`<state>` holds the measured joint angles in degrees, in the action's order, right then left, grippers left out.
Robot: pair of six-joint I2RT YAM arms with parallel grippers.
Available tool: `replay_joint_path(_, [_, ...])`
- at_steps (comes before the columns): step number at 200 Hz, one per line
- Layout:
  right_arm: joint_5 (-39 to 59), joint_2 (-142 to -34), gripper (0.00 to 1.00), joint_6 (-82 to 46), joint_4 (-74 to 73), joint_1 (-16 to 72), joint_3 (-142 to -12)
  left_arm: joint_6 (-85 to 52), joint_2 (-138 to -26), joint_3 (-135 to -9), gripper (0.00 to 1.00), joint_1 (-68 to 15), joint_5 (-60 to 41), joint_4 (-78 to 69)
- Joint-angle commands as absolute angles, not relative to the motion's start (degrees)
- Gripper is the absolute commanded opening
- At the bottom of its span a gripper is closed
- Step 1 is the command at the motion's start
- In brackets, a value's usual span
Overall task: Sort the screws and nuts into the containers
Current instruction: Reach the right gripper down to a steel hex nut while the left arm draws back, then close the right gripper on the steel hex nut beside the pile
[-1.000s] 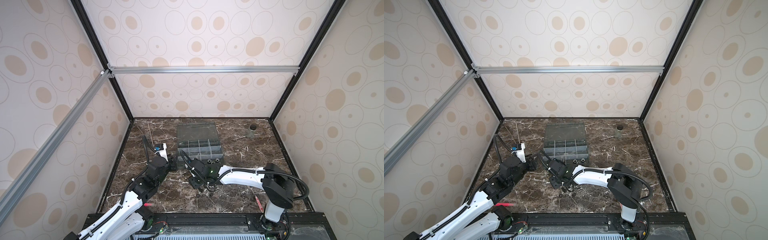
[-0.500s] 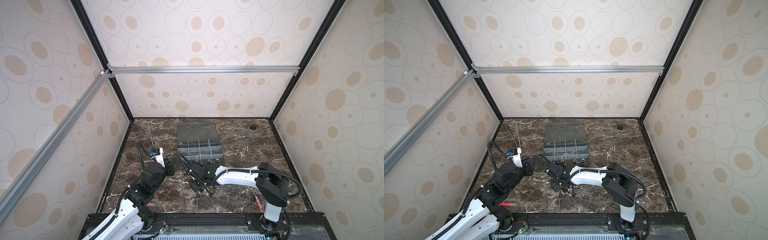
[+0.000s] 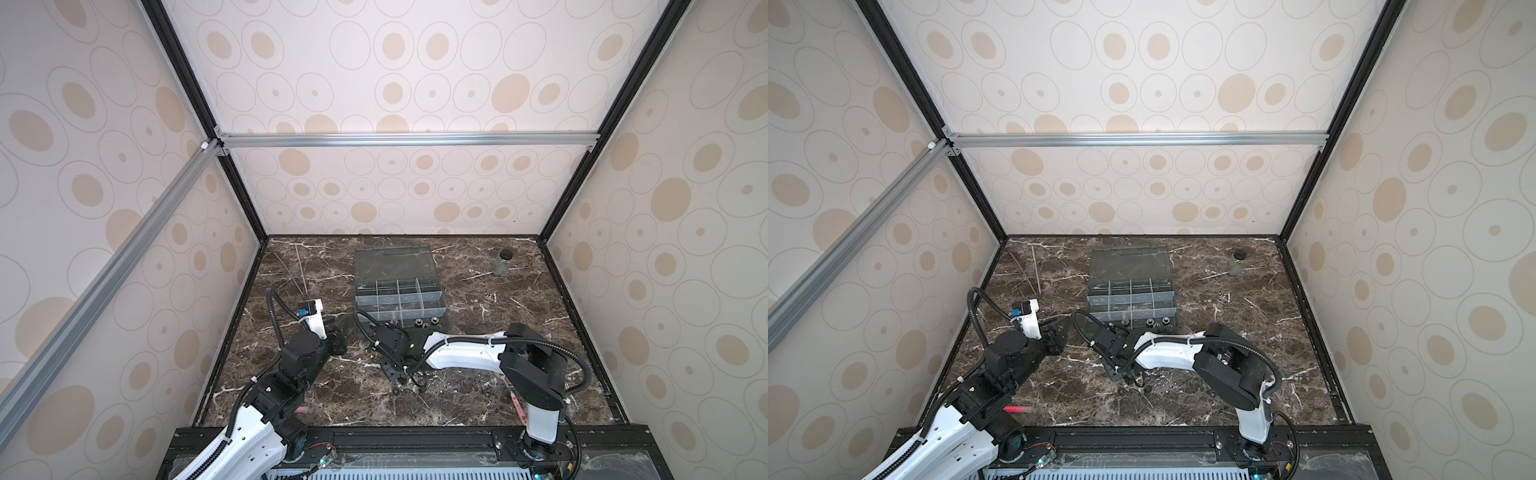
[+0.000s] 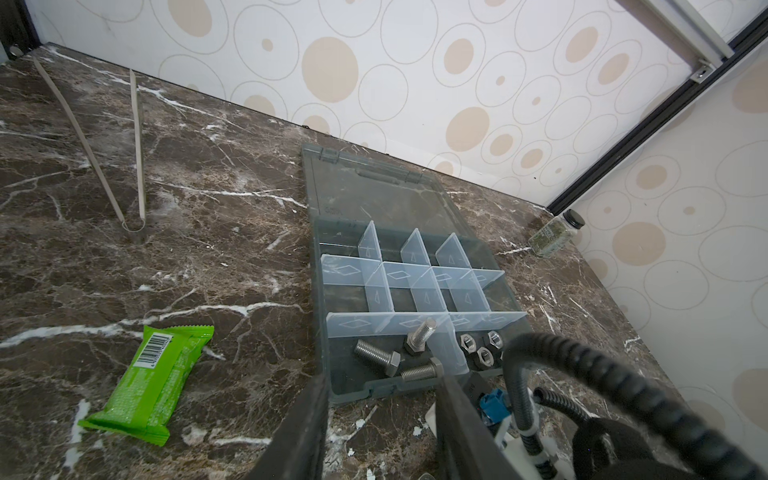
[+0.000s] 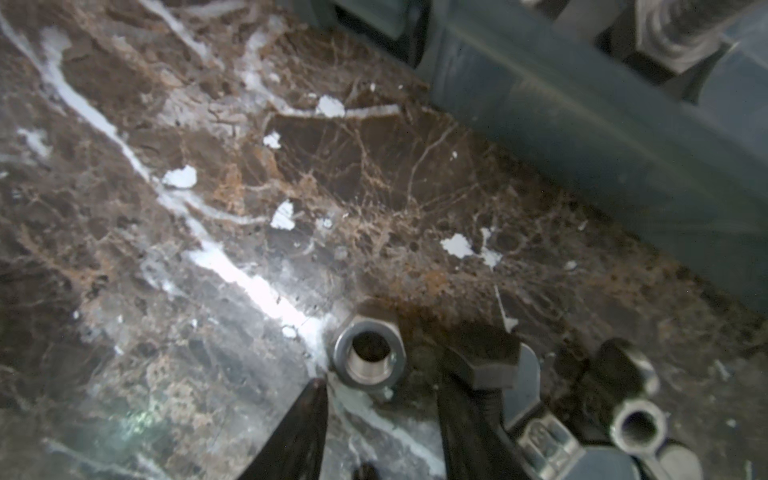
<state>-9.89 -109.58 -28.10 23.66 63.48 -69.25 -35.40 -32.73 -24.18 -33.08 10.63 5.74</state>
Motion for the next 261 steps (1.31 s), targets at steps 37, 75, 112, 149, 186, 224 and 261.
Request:
replay_joint_path(37, [-13.1,-113.0,0.45,-28.4,24.9,63.8,-73.2,-33.6,-36.9,-27.4,0.43,-32.6,10.8,6.0])
replay_joint_path(75, [-14.2,-114.5,0.36,-29.4,24.7,63.8,-74.0,-32.7,-37.3,-27.6,0.43,-32.4,10.6,5.4])
replay_joint_path(112, [-14.1,-115.5,0.28,-29.9,24.9,63.8,-75.2,-31.9,-36.8,-28.0,0.43,-32.2,12.6,5.5])
replay_joint_path(149, [-14.7,-114.0,0.23,-31.8,23.6,63.8,-73.0,-32.3,-35.6,-27.7,0.43,-31.9,13.6,7.4])
replay_joint_path(186, [-13.7,-111.6,0.22,-32.9,22.4,63.9,-72.7,-31.8,-34.4,-27.4,0.43,-31.9,12.2,8.6])
replay_joint_path(224, [-15.9,-105.5,0.22,-33.2,21.6,63.9,-72.6,-30.7,-34.0,-27.4,0.43,-32.0,10.9,10.3])
replay_joint_path(261, [-21.1,-99.1,0.22,-31.2,23.6,62.6,-72.8,-30.5,-35.2,-27.1,0.42,-31.9,8.5,9.1])
